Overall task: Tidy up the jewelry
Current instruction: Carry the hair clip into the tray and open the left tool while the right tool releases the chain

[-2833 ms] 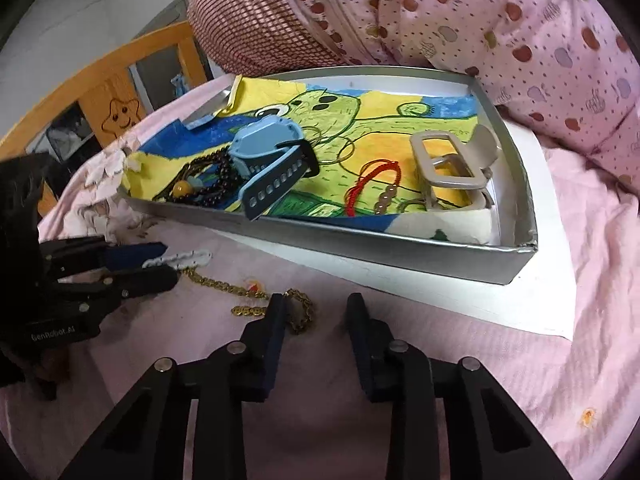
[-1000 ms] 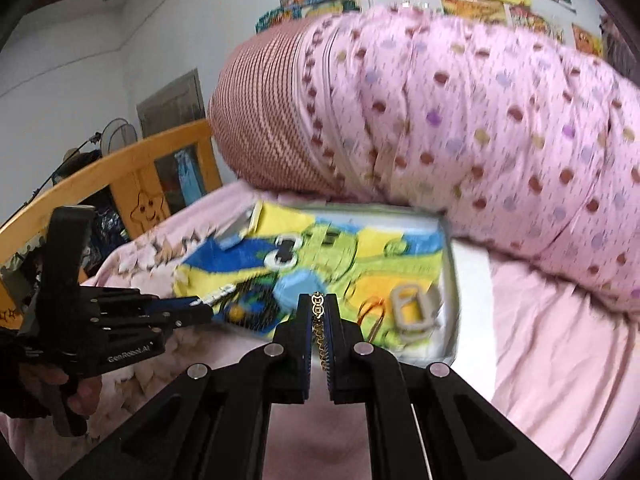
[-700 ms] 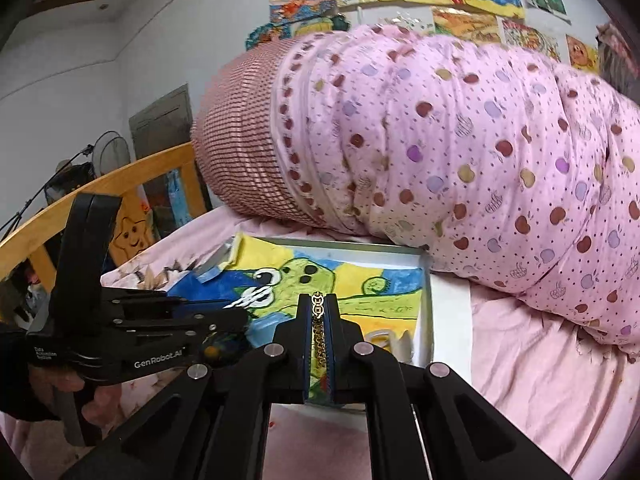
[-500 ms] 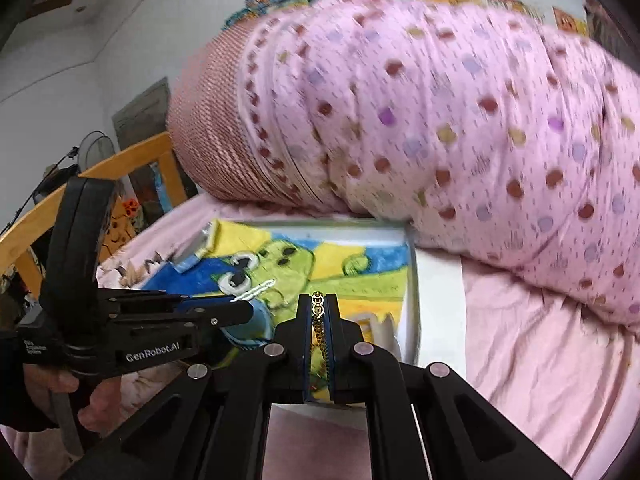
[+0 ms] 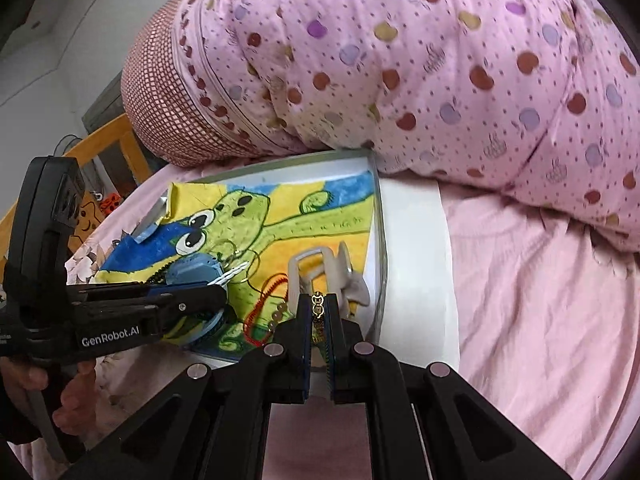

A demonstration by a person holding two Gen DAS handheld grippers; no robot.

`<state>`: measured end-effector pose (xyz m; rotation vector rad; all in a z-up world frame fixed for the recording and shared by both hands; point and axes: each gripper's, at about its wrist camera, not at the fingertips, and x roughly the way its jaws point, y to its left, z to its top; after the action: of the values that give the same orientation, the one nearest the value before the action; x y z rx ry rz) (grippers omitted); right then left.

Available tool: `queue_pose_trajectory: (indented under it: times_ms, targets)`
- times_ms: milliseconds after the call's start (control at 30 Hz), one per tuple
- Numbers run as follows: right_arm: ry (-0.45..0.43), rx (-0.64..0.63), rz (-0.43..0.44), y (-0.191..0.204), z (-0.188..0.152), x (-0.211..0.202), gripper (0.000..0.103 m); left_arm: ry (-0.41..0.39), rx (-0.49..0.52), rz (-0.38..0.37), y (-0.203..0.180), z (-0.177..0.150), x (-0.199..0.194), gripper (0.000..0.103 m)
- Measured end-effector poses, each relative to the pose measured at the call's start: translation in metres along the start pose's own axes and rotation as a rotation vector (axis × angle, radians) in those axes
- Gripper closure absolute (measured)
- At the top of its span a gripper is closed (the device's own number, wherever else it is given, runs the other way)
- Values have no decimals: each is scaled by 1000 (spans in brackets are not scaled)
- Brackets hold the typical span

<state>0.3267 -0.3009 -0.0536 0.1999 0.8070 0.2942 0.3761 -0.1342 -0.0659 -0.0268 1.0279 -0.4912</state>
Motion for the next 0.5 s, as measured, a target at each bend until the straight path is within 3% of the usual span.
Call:
queue_pose_trajectory:
  times_ms: [200, 367, 500]
  targets:
    - [18, 18, -7, -4, -3, 4, 96, -5, 11, 18, -2, -1, 2, 91]
    - [21, 11, -22, -5, -2, 1, 96, -8, -46, -28, 5, 0, -1, 90]
    - [9, 7, -24, -5, 0, -5, 87, -5, -76, -53, 9, 3, -4, 88]
